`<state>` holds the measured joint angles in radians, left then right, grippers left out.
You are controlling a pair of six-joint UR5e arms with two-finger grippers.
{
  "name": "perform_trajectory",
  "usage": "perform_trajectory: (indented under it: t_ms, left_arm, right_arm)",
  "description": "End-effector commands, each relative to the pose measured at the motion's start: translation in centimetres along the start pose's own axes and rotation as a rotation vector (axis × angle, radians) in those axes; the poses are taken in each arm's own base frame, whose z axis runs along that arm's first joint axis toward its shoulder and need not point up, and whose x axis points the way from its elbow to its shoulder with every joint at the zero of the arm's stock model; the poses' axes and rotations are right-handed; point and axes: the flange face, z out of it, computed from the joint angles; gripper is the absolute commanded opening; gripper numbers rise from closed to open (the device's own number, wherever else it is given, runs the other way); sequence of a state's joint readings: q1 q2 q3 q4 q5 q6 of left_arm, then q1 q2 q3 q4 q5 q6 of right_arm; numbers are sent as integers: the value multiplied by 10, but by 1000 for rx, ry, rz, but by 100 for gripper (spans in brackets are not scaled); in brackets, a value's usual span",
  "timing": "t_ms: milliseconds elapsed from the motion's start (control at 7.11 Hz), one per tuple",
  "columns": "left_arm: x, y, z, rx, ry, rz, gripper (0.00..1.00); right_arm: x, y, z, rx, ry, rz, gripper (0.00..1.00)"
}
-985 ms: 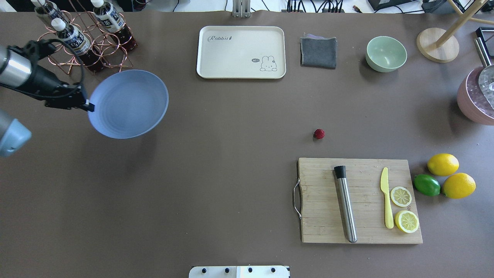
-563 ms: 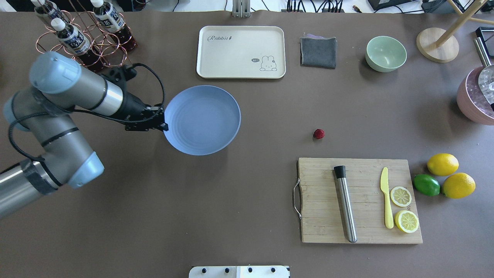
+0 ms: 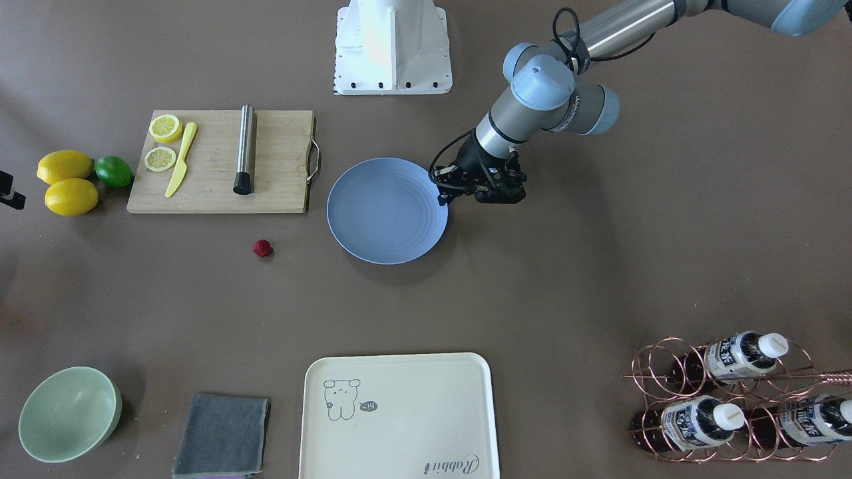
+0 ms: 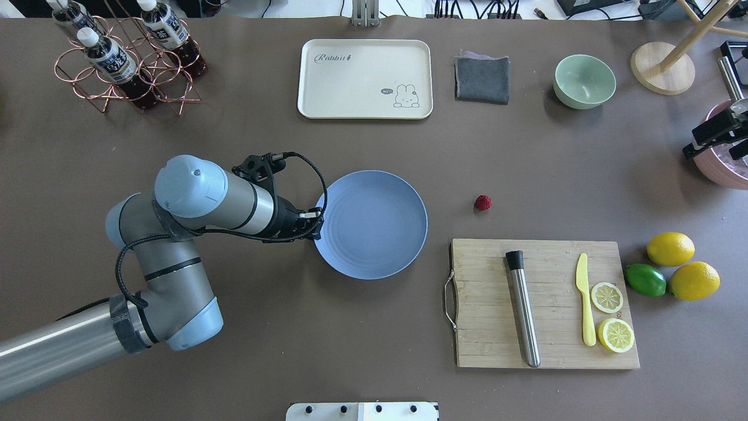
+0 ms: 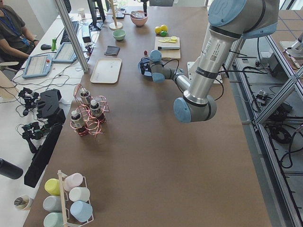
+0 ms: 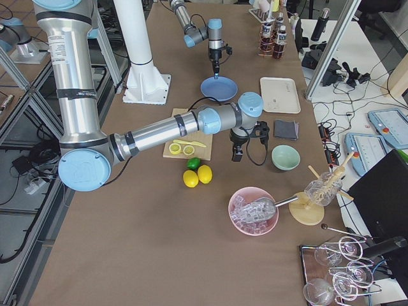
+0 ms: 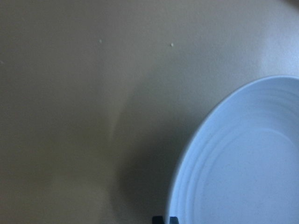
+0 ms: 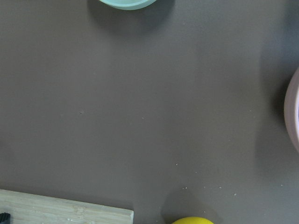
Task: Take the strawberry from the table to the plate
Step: 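Carry the blue plate toward the strawberry and set it down with the left gripper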
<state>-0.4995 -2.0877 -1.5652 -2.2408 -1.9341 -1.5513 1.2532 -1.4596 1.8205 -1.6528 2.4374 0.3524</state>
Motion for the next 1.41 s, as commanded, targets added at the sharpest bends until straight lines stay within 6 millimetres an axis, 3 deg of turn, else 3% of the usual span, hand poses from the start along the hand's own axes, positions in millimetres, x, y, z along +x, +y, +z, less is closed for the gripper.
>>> perform_trajectory:
  t_ms: [0, 281, 563, 704, 985, 1126, 1267]
  left_arm:
    - [1, 6, 8, 1, -9, 5, 0]
    - [-7, 2, 6, 4, -18, 4, 0]
    - [-10, 0, 7, 6, -24, 2, 0]
    - [-15, -1, 7, 8, -35, -3, 16]
    - [-10, -12, -6, 24, -18, -6, 72]
    - [-5, -17, -19, 28, -3, -7, 76]
    - [-10, -41, -37, 15, 1, -26, 76]
  right_arm:
    - [-32, -10, 13, -8, 21, -31, 100]
    - [-74, -19, 20, -6, 24, 10, 100]
    - [-88, -19, 24, -10, 20, 0, 100]
    - [-95, -19, 27, -14, 19, 2, 100]
    - [-110, -20, 29, -11, 21, 8, 100]
    - [-136, -22, 36, -10, 24, 33, 100]
    - [-176, -23, 52, 1, 34, 43, 100]
